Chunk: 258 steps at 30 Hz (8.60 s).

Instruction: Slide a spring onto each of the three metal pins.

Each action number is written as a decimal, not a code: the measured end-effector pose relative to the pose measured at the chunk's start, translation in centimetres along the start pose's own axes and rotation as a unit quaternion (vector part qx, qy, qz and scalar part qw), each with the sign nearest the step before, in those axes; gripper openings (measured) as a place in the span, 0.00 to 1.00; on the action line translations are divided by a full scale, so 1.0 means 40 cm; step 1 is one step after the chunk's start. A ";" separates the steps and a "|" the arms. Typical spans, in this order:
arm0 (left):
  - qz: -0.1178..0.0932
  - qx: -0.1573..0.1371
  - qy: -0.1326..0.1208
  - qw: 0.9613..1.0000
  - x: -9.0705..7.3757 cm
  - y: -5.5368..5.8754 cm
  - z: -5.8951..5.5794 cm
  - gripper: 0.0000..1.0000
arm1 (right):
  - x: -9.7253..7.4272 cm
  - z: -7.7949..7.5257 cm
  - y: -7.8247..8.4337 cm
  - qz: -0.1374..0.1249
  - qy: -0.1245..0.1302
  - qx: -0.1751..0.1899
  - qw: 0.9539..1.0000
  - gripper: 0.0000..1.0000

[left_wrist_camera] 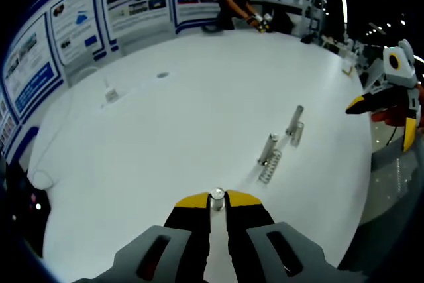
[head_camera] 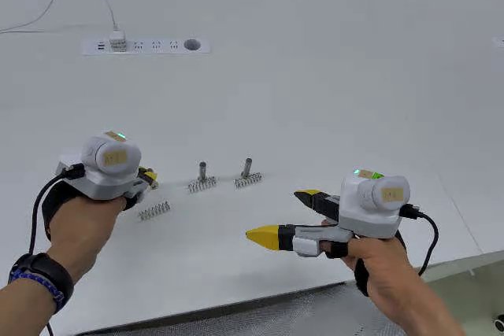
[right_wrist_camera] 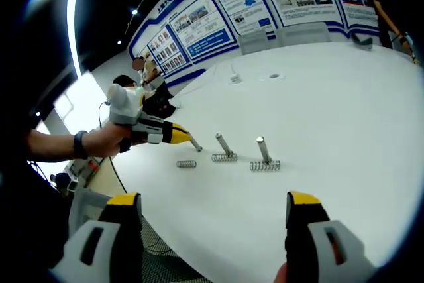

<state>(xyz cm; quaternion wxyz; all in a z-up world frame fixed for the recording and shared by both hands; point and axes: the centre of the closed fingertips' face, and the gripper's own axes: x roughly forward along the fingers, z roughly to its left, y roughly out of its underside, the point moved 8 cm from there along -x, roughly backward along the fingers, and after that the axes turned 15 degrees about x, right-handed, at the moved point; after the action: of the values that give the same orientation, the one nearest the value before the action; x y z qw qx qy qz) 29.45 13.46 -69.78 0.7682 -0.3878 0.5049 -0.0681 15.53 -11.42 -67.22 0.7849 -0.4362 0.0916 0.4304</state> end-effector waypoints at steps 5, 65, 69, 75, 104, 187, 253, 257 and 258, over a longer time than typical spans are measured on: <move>-0.004 -0.005 0.005 1.000 0.000 0.002 -0.002 0.08 | 0.002 0.000 -0.001 0.001 -0.001 0.000 1.000 0.91; -0.042 -0.068 0.018 0.997 -0.153 0.161 -0.026 0.61 | 0.036 0.007 0.009 0.007 -0.006 -0.011 1.000 0.92; -0.042 -0.072 0.016 0.996 -0.167 0.180 -0.025 0.63 | 0.039 0.007 0.015 0.008 -0.006 -0.011 1.000 0.92; -0.042 -0.070 0.026 0.996 -0.183 0.197 -0.040 0.70 | 0.046 0.013 0.025 0.014 -0.006 -0.013 1.000 0.92; -0.027 -0.045 0.079 0.996 -0.183 0.211 -0.082 0.77 | 0.047 0.013 0.044 0.031 0.007 -0.021 0.999 0.93; -0.016 0.007 0.114 0.993 -0.042 0.164 -0.106 0.11 | 0.015 -0.001 0.064 0.032 0.001 0.003 0.999 0.89; -0.116 0.094 0.166 0.975 -0.201 -0.017 -0.252 0.11 | 0.148 0.168 0.034 0.070 -0.169 0.044 0.982 0.34; -0.122 0.103 0.173 0.972 -0.203 -0.029 -0.260 0.11 | 0.150 0.174 0.033 0.072 -0.180 0.053 0.980 0.29; -0.123 0.107 0.176 0.971 -0.203 -0.032 -0.263 0.11 | 0.150 0.175 0.032 0.072 -0.182 0.055 0.979 0.28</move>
<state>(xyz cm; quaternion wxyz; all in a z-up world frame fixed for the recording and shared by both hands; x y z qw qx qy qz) 17.21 11.08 -65.06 0.6898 -0.3447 0.5703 -0.2830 16.62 -2.18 -66.90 0.7783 -0.2991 0.0015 0.5521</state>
